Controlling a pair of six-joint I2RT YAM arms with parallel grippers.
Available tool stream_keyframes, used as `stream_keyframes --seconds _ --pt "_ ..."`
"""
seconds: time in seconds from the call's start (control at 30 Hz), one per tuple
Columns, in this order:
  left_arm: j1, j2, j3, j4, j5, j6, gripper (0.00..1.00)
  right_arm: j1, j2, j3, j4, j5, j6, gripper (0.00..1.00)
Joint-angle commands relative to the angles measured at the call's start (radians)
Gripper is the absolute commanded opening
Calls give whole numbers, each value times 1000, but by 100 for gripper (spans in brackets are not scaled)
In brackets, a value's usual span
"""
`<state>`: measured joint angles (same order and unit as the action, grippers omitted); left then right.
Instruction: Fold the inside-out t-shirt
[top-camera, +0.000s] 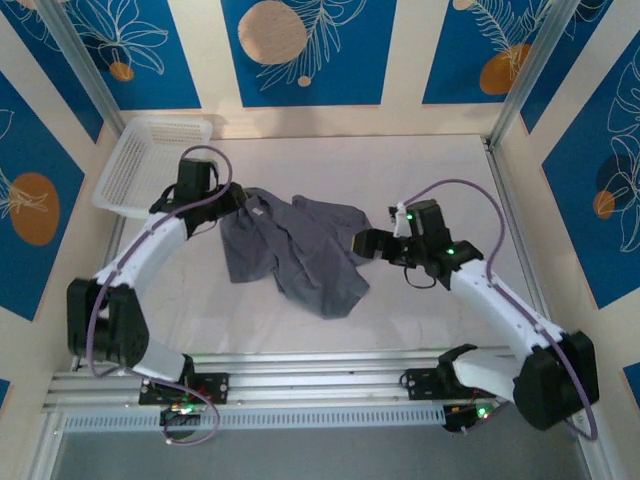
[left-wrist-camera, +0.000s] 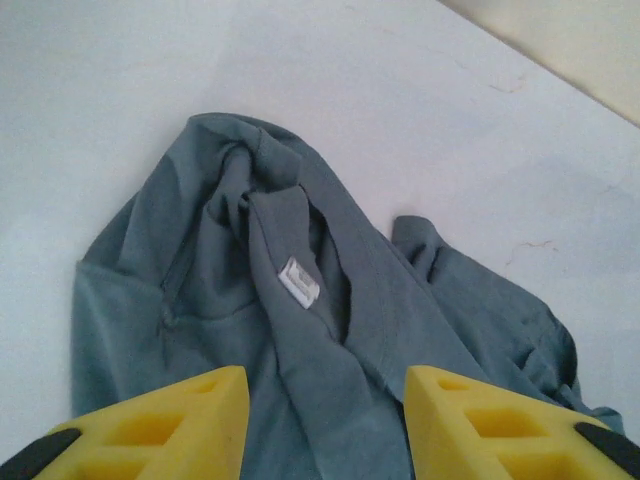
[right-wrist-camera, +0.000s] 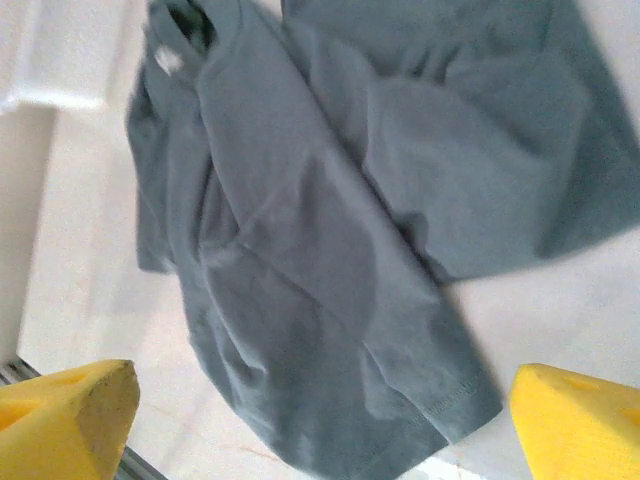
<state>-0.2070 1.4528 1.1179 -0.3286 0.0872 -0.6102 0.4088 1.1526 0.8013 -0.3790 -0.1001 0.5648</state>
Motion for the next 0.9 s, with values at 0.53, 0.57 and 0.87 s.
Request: stream_keyframes --seconds 0.53,0.57,0.87 --pt "-1 219 -258 206 51 -71 58 261 498 39 332 -98 31 64" --pt "1 225 -260 211 55 -73 55 262 505 41 336 -104 32 55" --pt "32 159 -283 198 80 -83 0 241 335 -4 294 3 6 0"
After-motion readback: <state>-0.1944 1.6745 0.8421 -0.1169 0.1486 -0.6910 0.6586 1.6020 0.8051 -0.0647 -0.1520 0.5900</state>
